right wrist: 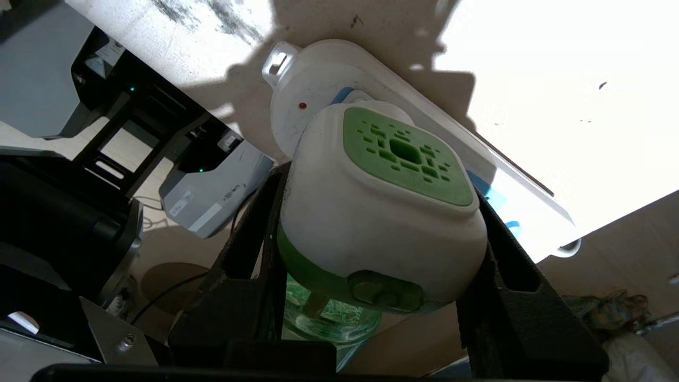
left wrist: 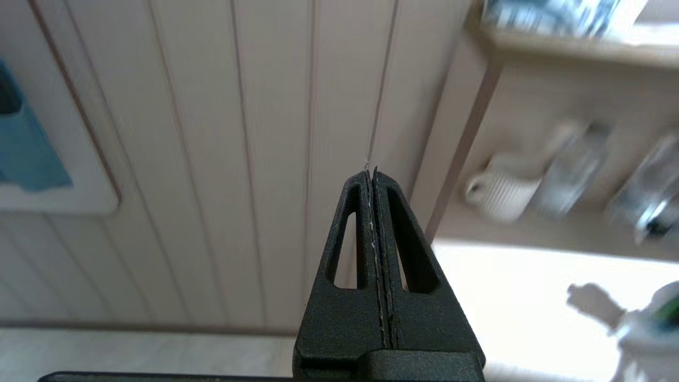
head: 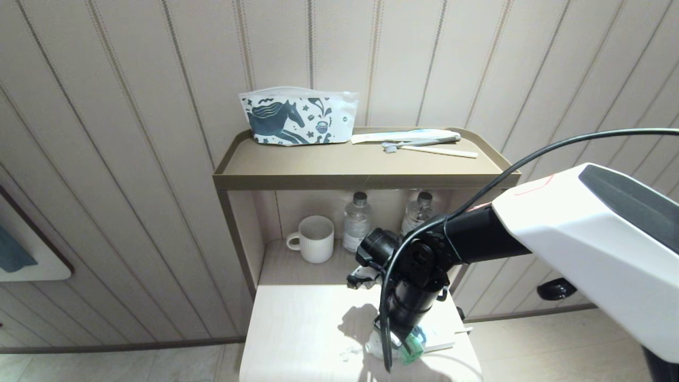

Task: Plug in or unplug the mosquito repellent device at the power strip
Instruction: Hold the socket with your left hand and unplug it with your right hand

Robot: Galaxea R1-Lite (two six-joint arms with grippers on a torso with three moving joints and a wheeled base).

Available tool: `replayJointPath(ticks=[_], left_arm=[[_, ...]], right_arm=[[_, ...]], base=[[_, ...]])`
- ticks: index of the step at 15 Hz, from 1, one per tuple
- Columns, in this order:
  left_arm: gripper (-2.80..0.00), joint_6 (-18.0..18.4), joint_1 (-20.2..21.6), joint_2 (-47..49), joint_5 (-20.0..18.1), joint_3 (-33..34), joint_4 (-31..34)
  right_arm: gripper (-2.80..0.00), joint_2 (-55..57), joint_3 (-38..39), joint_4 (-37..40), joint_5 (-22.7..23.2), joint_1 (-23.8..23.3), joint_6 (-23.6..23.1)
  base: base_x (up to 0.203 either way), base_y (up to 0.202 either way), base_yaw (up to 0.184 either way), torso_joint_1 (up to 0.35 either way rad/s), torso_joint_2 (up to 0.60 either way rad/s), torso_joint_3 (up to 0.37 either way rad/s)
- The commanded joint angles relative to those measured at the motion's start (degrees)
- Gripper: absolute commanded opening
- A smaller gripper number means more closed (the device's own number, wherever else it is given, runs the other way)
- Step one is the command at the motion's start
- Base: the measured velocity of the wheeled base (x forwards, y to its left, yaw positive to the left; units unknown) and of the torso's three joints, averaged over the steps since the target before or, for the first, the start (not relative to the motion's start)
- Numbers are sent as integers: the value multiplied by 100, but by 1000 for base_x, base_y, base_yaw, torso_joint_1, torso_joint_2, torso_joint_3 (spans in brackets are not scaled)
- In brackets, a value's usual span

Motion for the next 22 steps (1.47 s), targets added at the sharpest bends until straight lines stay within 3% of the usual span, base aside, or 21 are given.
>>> replayJointPath(ticks=[1, 4, 7, 8, 11, 14, 16, 18, 22], left_arm=[[-280, -110, -137, 1526, 28, -709, -180], [-280, -152, -317, 3249, -105, -911, -897], [-280, -191, -459, 4975, -542, -623, -2264], [-280, -226, -678, 5458, -666, -352, -2905], [-280, -363, -1849, 5911, -832, 482, -4161], [-280, -596, -3391, 6217, -522, 866, -4529], [-280, -702, -4101, 6603, -370, 1137, -4928], [-280, -737, -4536, 7055, -314, 1246, -5244], [-280, -713, -4960, 8579, -221, 1250, -6463]], right_arm=[[-280, -77, -14, 20, -3, 13, -6], [-280, -107, -2, 22, 6, 13, 2], [-280, -121, 22, 22, 6, -31, 2], [-280, -121, -11, 15, 14, -46, 2], [-280, -145, -26, 13, 14, -54, 2], [-280, -157, -103, 13, 17, -57, 2], [-280, -129, -172, 13, 23, -57, 2], [-280, -92, -211, 13, 14, -54, 2], [-280, -59, -383, 31, 41, -75, 10]], base=[[0, 0, 0, 0, 0, 0], [0, 0, 0, 0, 0, 0], [0, 0, 0, 0, 0, 0], [0, 0, 0, 0, 0, 0], [0, 0, 0, 0, 0, 0], [0, 0, 0, 0, 0, 0], [0, 0, 0, 0, 0, 0], [0, 0, 0, 0, 0, 0], [0, 0, 0, 0, 0, 0]])
